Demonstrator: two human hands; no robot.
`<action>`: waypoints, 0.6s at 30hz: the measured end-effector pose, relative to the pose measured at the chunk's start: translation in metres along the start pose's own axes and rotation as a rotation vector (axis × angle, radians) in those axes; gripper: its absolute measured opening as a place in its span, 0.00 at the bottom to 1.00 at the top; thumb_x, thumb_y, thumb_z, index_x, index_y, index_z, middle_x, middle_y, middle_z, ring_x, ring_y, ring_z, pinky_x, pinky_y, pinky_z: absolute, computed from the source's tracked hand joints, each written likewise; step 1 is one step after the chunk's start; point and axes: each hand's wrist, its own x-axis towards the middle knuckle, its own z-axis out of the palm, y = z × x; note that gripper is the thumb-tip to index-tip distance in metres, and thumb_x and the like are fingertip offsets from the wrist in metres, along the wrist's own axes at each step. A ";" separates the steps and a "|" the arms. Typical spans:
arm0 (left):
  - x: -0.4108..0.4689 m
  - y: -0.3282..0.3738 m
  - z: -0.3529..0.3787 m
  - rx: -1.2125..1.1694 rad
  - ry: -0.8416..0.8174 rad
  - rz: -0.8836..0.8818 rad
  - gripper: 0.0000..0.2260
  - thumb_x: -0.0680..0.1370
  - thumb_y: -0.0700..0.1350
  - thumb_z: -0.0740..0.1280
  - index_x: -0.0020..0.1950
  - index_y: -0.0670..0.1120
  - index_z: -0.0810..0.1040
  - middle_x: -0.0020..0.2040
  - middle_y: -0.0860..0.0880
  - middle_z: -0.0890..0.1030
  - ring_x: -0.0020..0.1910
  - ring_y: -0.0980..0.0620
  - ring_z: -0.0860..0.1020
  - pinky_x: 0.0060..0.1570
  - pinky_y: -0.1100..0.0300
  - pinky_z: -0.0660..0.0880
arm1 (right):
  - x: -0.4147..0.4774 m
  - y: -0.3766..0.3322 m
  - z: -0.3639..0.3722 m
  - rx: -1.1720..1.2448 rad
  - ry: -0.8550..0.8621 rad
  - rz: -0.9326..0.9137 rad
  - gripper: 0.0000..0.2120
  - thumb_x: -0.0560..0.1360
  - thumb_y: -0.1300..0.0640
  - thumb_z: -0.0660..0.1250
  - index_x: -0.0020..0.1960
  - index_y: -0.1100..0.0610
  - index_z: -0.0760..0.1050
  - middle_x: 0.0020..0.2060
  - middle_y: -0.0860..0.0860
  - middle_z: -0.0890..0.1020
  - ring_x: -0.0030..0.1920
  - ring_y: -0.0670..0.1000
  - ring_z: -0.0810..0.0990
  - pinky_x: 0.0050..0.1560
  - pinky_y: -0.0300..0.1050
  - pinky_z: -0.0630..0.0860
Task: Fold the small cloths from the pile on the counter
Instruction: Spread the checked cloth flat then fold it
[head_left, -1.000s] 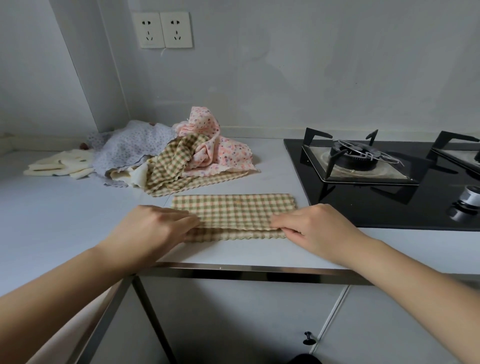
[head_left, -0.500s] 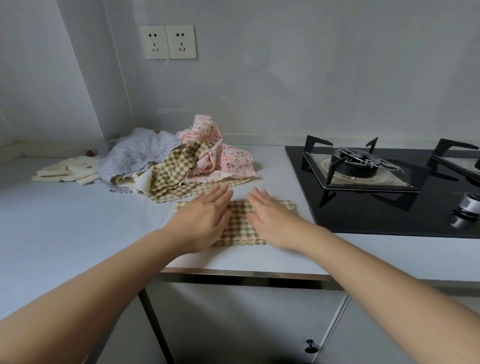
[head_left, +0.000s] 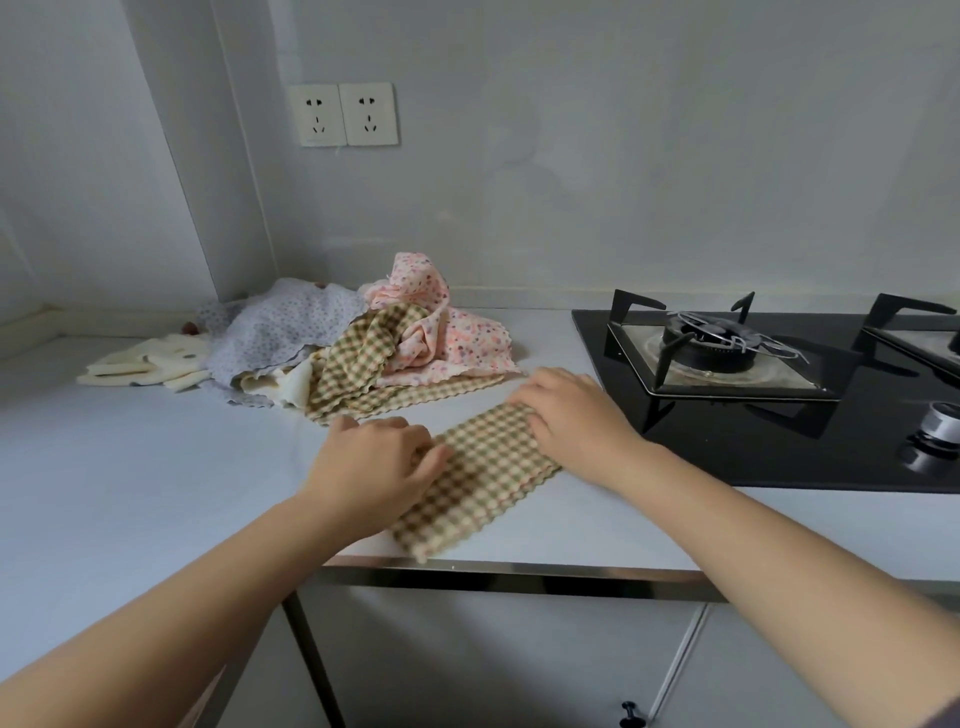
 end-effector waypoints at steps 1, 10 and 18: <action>-0.004 -0.003 -0.001 -0.073 0.068 0.021 0.23 0.76 0.65 0.48 0.51 0.55 0.79 0.47 0.56 0.80 0.42 0.57 0.77 0.46 0.57 0.66 | -0.006 -0.006 -0.001 0.105 0.026 -0.002 0.16 0.80 0.61 0.58 0.63 0.52 0.77 0.62 0.48 0.77 0.63 0.50 0.73 0.67 0.49 0.66; -0.025 -0.028 0.005 -0.476 -0.158 0.385 0.31 0.71 0.71 0.63 0.69 0.57 0.72 0.72 0.61 0.66 0.70 0.65 0.65 0.70 0.64 0.62 | -0.044 -0.001 0.009 0.308 -0.203 -0.050 0.24 0.83 0.60 0.50 0.78 0.50 0.57 0.77 0.43 0.57 0.75 0.36 0.46 0.78 0.46 0.41; -0.043 -0.022 0.010 -0.083 0.050 0.568 0.33 0.74 0.69 0.60 0.73 0.53 0.68 0.72 0.56 0.71 0.64 0.59 0.73 0.64 0.58 0.65 | -0.086 -0.025 -0.003 0.003 -0.407 -0.269 0.48 0.73 0.32 0.62 0.78 0.47 0.34 0.75 0.39 0.35 0.74 0.36 0.31 0.74 0.36 0.32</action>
